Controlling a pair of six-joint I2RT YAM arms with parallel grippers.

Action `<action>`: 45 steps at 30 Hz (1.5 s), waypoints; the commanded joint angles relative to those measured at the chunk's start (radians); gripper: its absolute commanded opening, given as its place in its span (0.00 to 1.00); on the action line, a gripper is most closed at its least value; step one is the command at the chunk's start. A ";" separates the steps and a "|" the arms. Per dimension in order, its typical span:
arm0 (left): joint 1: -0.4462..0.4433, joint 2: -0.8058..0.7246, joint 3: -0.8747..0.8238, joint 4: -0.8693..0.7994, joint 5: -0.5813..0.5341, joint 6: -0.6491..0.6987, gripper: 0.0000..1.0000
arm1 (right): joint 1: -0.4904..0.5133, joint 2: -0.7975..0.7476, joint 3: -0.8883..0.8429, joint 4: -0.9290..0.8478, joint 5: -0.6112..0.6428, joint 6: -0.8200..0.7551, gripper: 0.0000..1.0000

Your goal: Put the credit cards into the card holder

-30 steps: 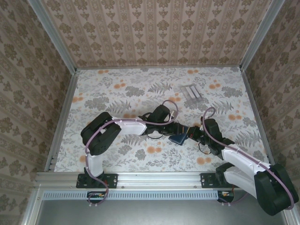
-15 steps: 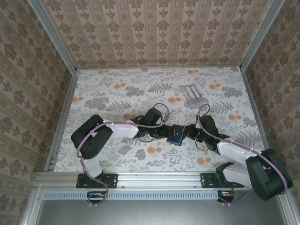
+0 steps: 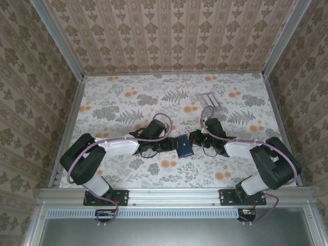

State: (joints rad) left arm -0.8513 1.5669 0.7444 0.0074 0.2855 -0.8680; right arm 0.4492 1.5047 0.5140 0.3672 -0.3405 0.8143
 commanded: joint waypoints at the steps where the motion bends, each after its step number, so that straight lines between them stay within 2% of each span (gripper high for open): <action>1: 0.005 -0.038 0.000 -0.084 -0.091 0.064 0.48 | 0.032 0.068 0.056 0.052 -0.020 -0.012 0.00; 5: 0.005 -0.005 0.031 -0.116 -0.151 0.133 0.47 | 0.040 0.128 0.072 0.075 -0.043 -0.049 0.00; 11: 0.004 0.057 0.133 -0.175 -0.261 0.206 0.49 | 0.025 0.096 0.042 0.082 -0.040 -0.113 0.00; 16: 0.000 0.105 0.185 -0.161 -0.219 0.219 0.49 | 0.005 0.041 0.032 0.053 -0.053 -0.149 0.00; 22: -0.007 0.168 0.223 -0.183 -0.242 0.230 0.49 | -0.003 -0.005 0.004 0.061 -0.066 -0.167 0.00; 27: -0.008 0.231 0.249 -0.186 -0.237 0.225 0.49 | 0.002 -0.009 -0.013 0.101 -0.126 -0.176 0.00; 39: -0.003 0.235 0.200 -0.125 -0.159 0.121 0.49 | 0.078 0.136 -0.044 0.266 -0.129 -0.135 0.01; 45: 0.005 0.236 0.184 -0.091 -0.101 0.097 0.48 | 0.103 0.160 -0.058 0.319 -0.073 -0.138 0.01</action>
State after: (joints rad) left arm -0.8375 1.7882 0.9653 -0.0895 0.1089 -0.7345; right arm 0.5419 1.6493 0.4690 0.6464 -0.4377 0.6804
